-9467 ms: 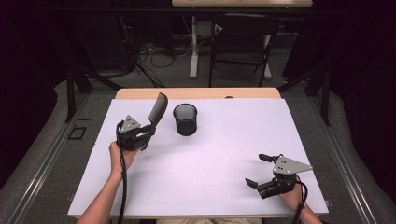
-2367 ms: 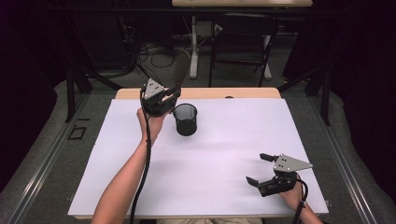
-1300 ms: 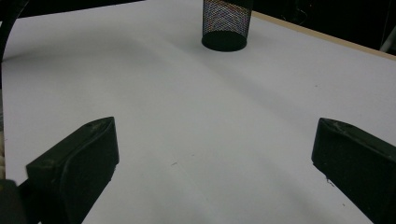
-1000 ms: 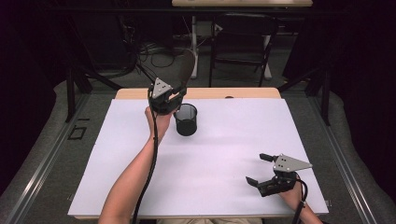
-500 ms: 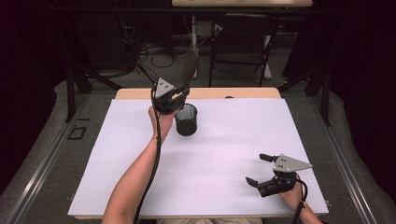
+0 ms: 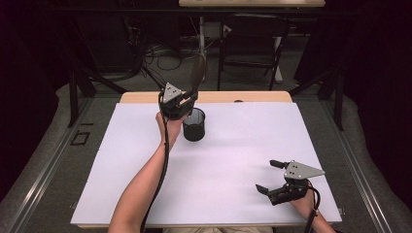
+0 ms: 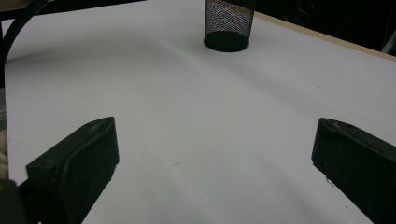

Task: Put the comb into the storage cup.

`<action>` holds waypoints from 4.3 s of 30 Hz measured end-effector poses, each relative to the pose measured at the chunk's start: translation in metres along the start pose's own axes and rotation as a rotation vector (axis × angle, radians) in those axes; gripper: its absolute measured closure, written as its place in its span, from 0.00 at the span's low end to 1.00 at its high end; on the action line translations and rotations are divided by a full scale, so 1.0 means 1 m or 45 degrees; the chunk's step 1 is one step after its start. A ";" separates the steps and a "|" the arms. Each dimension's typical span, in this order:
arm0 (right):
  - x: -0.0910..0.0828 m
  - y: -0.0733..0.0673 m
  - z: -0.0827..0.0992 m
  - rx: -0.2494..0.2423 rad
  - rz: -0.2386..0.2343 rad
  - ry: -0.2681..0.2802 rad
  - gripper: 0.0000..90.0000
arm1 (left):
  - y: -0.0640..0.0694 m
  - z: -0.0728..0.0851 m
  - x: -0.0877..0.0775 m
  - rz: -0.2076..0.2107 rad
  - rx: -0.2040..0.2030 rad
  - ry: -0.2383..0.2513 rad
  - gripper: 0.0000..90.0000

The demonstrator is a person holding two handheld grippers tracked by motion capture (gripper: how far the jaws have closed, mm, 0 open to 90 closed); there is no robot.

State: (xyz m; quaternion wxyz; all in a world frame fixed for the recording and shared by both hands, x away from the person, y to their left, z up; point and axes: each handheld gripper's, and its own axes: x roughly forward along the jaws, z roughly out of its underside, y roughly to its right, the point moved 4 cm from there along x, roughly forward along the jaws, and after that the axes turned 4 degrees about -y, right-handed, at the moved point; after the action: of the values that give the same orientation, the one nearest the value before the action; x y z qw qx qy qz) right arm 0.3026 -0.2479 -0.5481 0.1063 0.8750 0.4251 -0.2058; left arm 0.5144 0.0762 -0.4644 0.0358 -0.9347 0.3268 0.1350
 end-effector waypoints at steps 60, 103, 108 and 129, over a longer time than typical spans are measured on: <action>0.000 0.001 0.000 0.000 0.001 -0.004 0.00 | 0.000 0.022 0.009 0.021 0.036 -0.099 0.81; -0.001 0.001 0.000 -0.005 0.004 -0.002 0.00 | 0.000 0.031 0.013 0.032 0.064 -0.195 0.80; -0.001 0.001 0.000 -0.004 0.003 -0.002 0.00 | 0.000 0.032 0.014 0.026 0.058 -0.197 0.80; -0.001 0.001 0.000 -0.004 0.004 0.000 0.00 | 0.000 0.036 0.014 0.023 0.053 -0.216 0.80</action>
State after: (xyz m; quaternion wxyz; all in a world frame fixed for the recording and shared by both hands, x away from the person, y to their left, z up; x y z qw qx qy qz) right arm 0.3029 -0.2491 -0.5476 0.1080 0.8754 0.4242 -0.2051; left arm 0.5170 0.0730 -0.5028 0.0817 -0.9159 0.3339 0.2072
